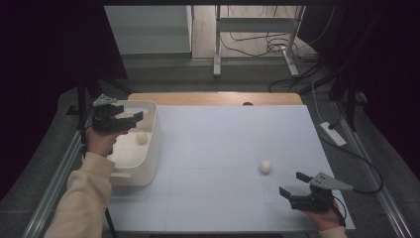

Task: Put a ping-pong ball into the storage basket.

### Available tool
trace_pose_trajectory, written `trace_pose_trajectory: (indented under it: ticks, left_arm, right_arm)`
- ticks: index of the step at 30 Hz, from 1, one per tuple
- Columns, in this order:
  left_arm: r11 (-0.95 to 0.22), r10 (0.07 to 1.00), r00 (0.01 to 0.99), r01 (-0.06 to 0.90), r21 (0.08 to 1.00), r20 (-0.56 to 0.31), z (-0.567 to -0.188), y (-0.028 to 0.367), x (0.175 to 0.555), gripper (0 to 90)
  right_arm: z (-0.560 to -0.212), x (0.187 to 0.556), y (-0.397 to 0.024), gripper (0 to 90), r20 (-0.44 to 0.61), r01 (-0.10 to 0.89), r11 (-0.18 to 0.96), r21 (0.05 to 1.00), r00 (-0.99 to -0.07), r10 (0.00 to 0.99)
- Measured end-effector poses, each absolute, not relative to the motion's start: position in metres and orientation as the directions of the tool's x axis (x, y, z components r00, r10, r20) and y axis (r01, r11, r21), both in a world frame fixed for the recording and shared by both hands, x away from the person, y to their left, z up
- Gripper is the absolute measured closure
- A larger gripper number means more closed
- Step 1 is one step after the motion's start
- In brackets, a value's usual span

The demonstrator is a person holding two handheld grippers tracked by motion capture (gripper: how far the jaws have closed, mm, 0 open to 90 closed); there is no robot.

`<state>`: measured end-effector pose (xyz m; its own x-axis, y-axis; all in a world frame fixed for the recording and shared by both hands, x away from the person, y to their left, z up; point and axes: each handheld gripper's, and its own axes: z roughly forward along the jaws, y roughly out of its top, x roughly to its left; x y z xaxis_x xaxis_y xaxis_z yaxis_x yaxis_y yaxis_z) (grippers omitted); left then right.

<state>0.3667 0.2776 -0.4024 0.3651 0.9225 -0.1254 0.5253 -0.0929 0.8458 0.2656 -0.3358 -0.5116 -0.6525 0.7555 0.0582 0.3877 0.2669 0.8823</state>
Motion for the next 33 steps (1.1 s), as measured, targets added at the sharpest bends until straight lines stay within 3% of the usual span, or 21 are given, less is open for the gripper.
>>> trace_pose_trajectory:
  ticks: [15,33]
  left_arm:
    - [-0.087,0.834,0.515,0.475,0.876,-0.197,-0.387,0.257,0.345,16.7]
    - [-0.102,0.73,0.648,0.417,0.903,-0.217,-0.38,0.227,0.326,16.7]
  right_arm:
    - [-0.512,0.266,-0.336,10.4,0.057,0.387,0.268,0.882,-0.653,0.755]
    - [-0.512,0.265,-0.337,10.4,0.057,0.388,0.268,0.882,-0.651,0.757]
